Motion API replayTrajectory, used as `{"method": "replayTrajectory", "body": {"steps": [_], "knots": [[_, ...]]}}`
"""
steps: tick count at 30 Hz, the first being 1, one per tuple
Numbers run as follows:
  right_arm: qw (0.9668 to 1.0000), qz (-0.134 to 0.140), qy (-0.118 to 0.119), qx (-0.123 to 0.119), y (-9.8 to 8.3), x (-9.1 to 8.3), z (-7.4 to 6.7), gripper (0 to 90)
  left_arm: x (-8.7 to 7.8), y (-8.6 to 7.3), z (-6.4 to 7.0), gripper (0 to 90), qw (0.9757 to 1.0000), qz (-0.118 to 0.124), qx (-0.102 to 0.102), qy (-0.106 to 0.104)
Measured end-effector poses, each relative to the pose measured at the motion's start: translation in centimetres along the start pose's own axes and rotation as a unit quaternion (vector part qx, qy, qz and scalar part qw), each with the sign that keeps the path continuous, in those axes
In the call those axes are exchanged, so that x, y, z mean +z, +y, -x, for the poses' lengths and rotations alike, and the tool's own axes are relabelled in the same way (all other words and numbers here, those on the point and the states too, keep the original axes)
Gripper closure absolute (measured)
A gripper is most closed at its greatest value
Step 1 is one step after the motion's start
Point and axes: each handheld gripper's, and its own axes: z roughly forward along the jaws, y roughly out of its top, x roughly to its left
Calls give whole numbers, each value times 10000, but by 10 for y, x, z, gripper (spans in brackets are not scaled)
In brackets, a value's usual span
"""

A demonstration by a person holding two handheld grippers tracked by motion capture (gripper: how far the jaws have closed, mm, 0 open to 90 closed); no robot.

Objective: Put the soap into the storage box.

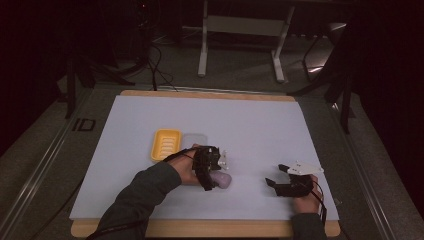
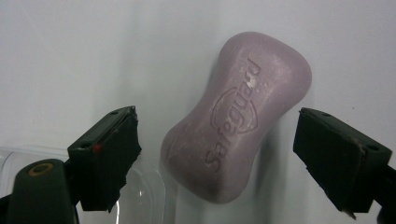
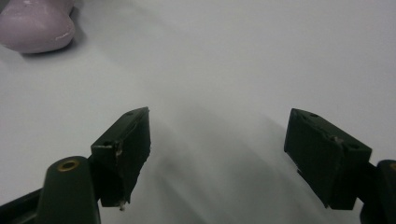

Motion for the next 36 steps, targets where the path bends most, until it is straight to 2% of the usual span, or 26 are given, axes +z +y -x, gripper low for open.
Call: {"method": "replayTrajectory", "body": {"steps": [7,12,15,18,22,27,31,36], "knots": [[10000,-9,6,-9,0,0,0,224,9,10,1,143,9996,-182,202,-70],[10000,-12,18,-20,0,0,0,224,17,13,-2,143,9992,-310,203,-174],[10000,-13,18,-20,0,0,0,223,22,14,-5,152,9991,-388,126,-144],[10000,-18,19,-27,0,0,0,224,24,13,-9,184,9991,-329,-80,-257],[10000,-26,20,-29,0,1,0,224,24,15,-14,268,9987,-319,-255,-321],[10000,-37,17,-34,0,1,-1,224,25,16,-21,358,9966,-404,-498,-517],[10000,-43,19,-39,0,1,-1,223,25,15,-24,435,9946,-422,-628,-711],[10000,-54,21,-39,0,1,-1,223,24,15,-27,474,9933,-487,-645,-825]]}}
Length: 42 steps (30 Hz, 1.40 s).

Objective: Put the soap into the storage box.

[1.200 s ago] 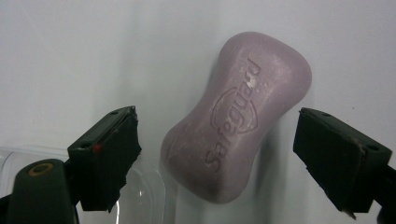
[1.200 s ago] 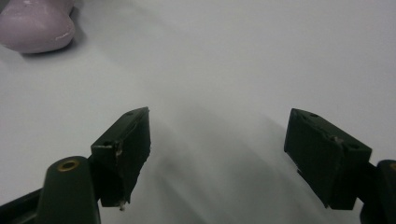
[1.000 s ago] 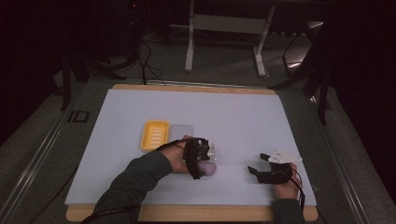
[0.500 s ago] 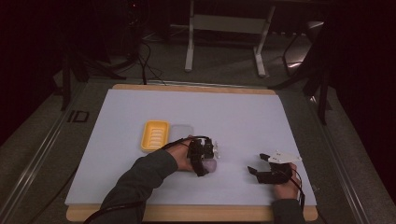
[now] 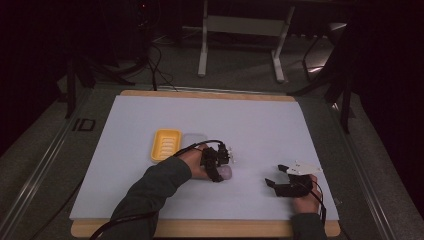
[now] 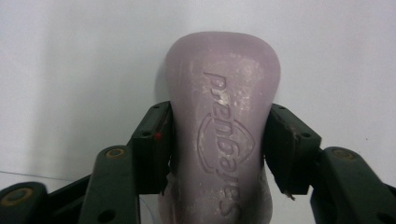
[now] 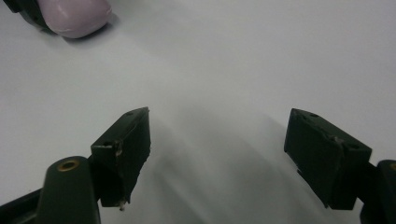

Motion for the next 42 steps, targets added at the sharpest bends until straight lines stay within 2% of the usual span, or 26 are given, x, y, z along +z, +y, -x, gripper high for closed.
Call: {"method": "replayTrajectory", "body": {"steps": [2,7,15,34,42], "knots": [[10000,-2,-1,1,0,0,0,223,0,2,0,475,10000,-66,44,7],[10000,-4,-1,-2,0,0,0,223,0,5,-1,482,9998,-197,2,0],[10000,-2,-1,-2,0,0,0,223,0,7,0,494,9996,-284,20,3],[10000,-7,-2,-10,0,0,0,223,-5,5,3,495,9996,-262,51,118],[10000,-10,-3,-13,0,0,0,223,-7,3,2,497,9997,-204,-7,133]]}}
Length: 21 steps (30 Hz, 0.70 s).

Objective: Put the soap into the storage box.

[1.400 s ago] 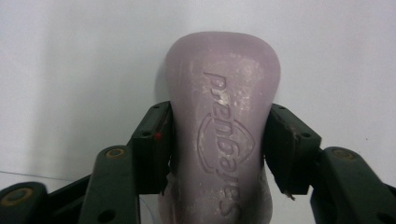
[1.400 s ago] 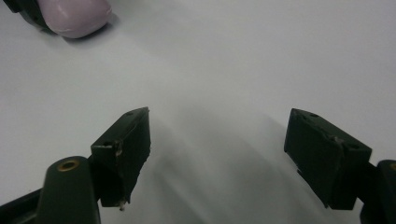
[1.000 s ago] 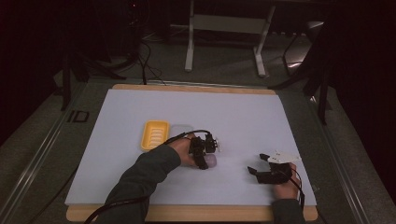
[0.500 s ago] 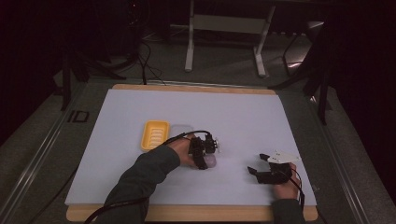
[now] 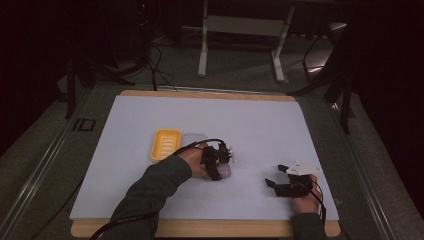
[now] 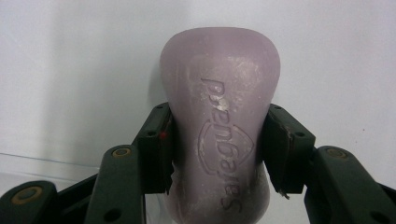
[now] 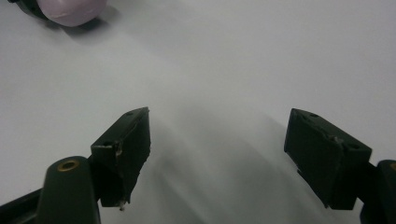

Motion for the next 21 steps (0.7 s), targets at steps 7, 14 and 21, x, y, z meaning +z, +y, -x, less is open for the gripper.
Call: {"method": "replayTrajectory", "body": {"steps": [7,14,21], "knots": [[10000,-3,2,1,0,0,0,223,-2,-2,-1,498,10000,41,-25,32],[10000,-5,1,-4,0,0,0,223,-6,-4,-2,498,10000,51,-29,57],[10000,-6,1,-5,0,0,0,223,-11,-8,-4,498,9999,87,-94,61]]}}
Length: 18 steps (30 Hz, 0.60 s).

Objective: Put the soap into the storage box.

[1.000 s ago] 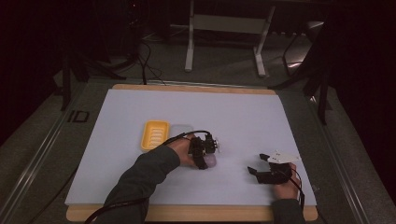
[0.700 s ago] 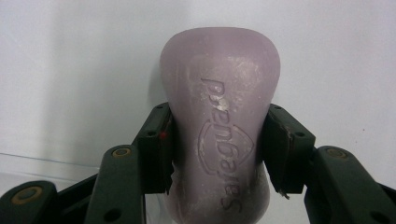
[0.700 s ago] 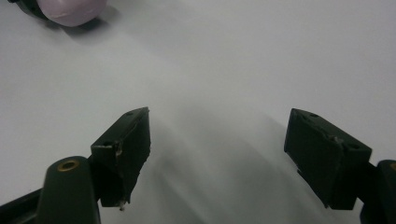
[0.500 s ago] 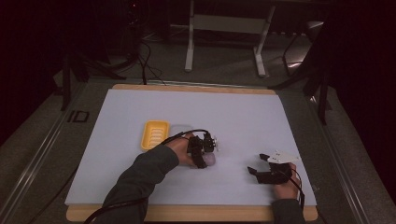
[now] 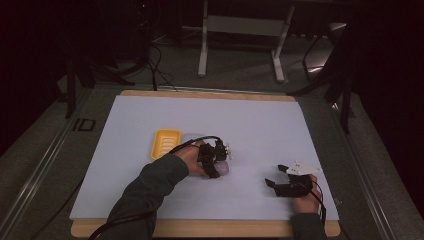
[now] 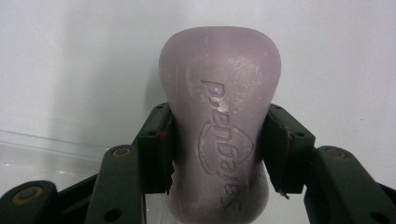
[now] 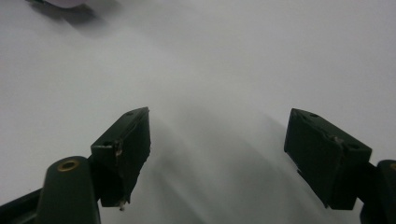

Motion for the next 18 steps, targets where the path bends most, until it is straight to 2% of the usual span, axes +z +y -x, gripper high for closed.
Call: {"method": "replayTrajectory", "body": {"steps": [18], "knots": [[10000,8,-3,-6,0,0,0,223,-13,-9,-5,498,9999,24,-83,83]]}}
